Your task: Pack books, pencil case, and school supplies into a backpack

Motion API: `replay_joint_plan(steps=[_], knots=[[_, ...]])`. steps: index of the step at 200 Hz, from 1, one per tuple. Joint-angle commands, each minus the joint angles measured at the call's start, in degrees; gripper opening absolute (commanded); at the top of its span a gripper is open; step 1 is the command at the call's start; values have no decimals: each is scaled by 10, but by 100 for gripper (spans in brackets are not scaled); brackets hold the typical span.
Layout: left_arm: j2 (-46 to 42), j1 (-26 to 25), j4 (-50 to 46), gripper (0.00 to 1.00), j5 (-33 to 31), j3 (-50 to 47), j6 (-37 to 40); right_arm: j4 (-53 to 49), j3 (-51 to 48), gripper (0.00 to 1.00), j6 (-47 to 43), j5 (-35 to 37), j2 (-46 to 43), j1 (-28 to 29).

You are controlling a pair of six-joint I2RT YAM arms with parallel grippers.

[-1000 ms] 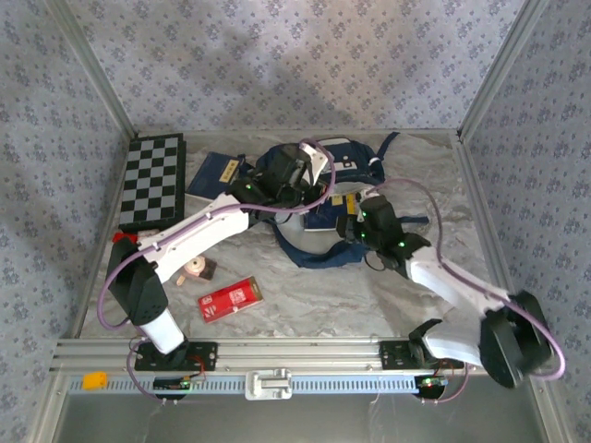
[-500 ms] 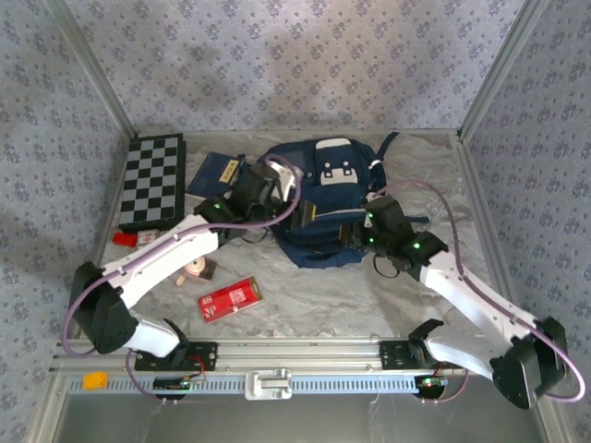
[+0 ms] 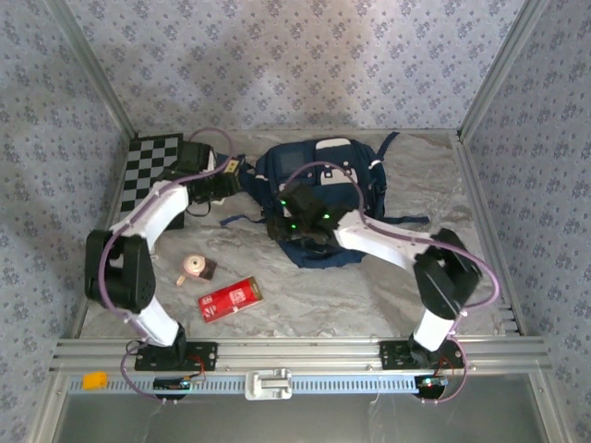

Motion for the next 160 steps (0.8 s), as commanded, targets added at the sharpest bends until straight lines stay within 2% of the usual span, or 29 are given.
replay_joint_plan(steps=[1, 39, 92, 122, 160], knots=[[52, 37, -3, 69, 5, 60, -12, 11, 72, 45, -18, 1, 71, 4], [153, 90, 21, 74, 29, 128, -31, 7, 189, 46, -24, 7, 187, 6], [267, 97, -18, 81, -25, 249, -10, -10, 292, 46, -21, 1, 295, -12], [322, 97, -49, 83, -27, 307, -10, -26, 302, 46, -25, 15, 317, -18], [342, 90, -85, 83, -49, 318, -29, -30, 298, 46, -17, 21, 324, -34]])
